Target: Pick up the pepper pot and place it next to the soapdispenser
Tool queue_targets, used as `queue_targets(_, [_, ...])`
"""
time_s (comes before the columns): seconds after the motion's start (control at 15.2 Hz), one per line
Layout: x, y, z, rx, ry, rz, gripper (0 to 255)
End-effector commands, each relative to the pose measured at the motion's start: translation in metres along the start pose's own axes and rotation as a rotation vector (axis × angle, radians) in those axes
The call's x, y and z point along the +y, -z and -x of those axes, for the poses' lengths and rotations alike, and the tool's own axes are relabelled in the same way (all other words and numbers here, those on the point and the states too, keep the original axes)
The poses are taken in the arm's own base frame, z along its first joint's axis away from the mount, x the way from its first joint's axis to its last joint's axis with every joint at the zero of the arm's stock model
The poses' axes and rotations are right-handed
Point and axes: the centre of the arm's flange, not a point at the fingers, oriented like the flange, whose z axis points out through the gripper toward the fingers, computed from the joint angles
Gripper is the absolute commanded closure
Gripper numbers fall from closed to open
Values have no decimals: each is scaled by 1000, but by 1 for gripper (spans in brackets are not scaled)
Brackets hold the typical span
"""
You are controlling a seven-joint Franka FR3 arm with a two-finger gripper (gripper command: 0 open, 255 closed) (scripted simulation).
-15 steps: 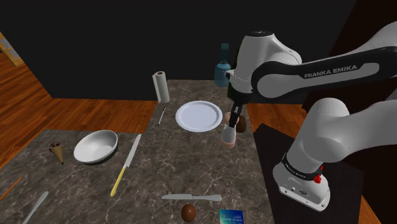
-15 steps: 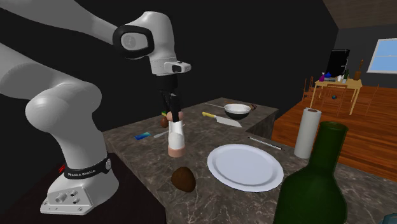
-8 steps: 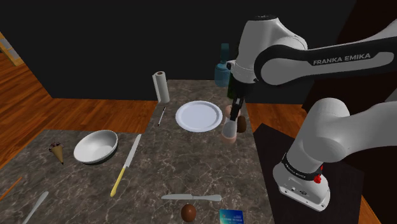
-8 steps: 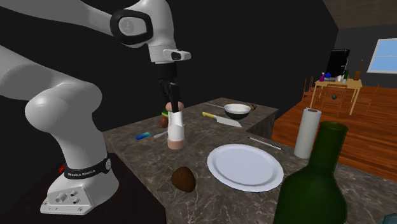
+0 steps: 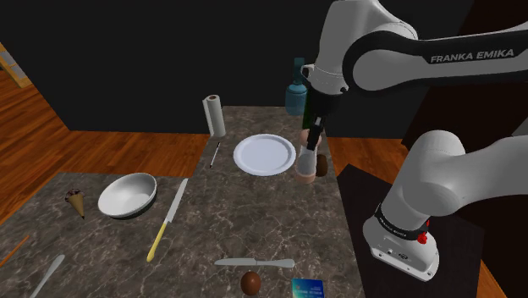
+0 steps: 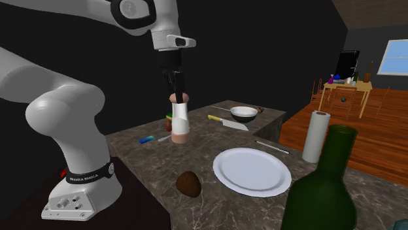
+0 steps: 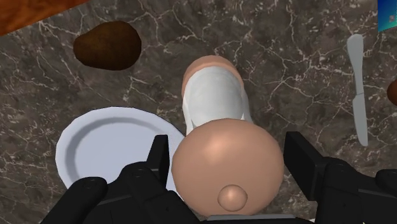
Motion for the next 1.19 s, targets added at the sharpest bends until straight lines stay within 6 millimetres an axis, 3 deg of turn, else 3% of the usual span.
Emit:
queue_targets(0.0, [2,10,0,0,0,0,255])
queue_targets(1.12, [2,100,-8,0,0,0,255])
